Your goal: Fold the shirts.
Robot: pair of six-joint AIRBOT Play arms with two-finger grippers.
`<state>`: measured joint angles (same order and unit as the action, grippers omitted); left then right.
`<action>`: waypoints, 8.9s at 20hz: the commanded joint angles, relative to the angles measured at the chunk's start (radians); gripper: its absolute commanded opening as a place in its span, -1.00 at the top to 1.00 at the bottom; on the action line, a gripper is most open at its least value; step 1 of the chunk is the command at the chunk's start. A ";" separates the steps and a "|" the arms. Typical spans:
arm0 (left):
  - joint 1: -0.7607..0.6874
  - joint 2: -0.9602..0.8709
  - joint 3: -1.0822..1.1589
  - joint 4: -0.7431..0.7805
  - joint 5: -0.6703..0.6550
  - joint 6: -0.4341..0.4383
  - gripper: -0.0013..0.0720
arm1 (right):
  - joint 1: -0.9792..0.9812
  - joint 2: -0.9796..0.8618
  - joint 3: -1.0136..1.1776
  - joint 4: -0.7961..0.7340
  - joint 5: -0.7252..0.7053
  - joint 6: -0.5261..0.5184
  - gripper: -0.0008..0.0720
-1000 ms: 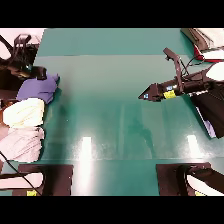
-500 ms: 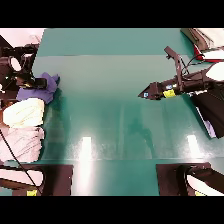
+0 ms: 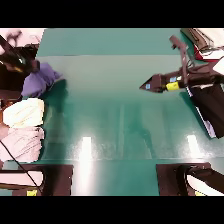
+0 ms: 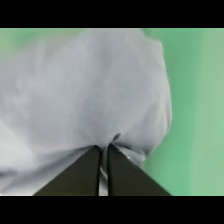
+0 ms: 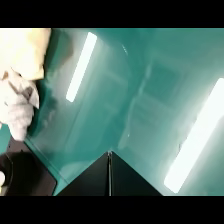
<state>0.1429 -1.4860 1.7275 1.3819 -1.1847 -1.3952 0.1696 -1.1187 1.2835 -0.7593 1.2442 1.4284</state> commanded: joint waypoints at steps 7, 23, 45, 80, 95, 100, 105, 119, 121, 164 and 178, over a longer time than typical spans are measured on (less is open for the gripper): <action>-0.293 0.269 0.264 -0.492 -0.203 0.245 0.91 | -0.130 0.000 0.339 0.000 0.012 0.000 0.91; -0.237 0.040 -0.028 -0.486 -0.349 0.124 -0.71 | -0.174 0.000 0.466 -0.054 0.182 0.000 0.91; -0.349 0.521 -1.346 -0.671 0.053 0.195 -0.71 | -0.174 -0.010 0.466 -0.082 0.162 0.000 0.91; -0.296 0.521 -0.544 -0.173 -0.218 0.063 0.90 | 0.060 -0.389 -0.245 -0.069 -0.125 -0.274 -0.09; -0.296 0.521 -0.456 -0.082 -0.216 0.058 0.90 | 0.116 -0.426 -0.012 -0.167 -0.125 -0.254 0.92; -0.296 0.521 -0.110 0.132 -0.198 0.033 0.90 | -0.043 -0.196 0.245 -0.443 -0.076 -0.007 0.92; -0.296 0.521 0.211 0.134 -0.174 0.032 0.90 | -0.163 -0.016 0.528 -0.446 -0.075 -0.007 0.93; -0.296 0.525 0.501 -0.189 -0.082 0.009 0.90 | -0.551 0.301 0.735 -0.428 -0.087 -0.016 0.93; -0.296 0.525 0.370 -0.144 -0.082 0.008 0.91 | -0.562 0.216 0.808 -0.367 0.013 -0.018 0.93; 0.068 0.218 -0.959 -0.365 -0.027 0.172 -0.52 | -0.196 0.080 -0.049 -0.357 0.115 -0.042 0.19; -0.043 0.222 -0.948 -0.393 0.004 0.131 0.90 | -0.286 0.110 -0.117 -0.358 0.253 -0.042 0.18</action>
<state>0.1040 -1.2694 0.7662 0.9985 -1.1652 -1.2591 -0.0685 -1.0203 1.2098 -1.1152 1.4353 1.3861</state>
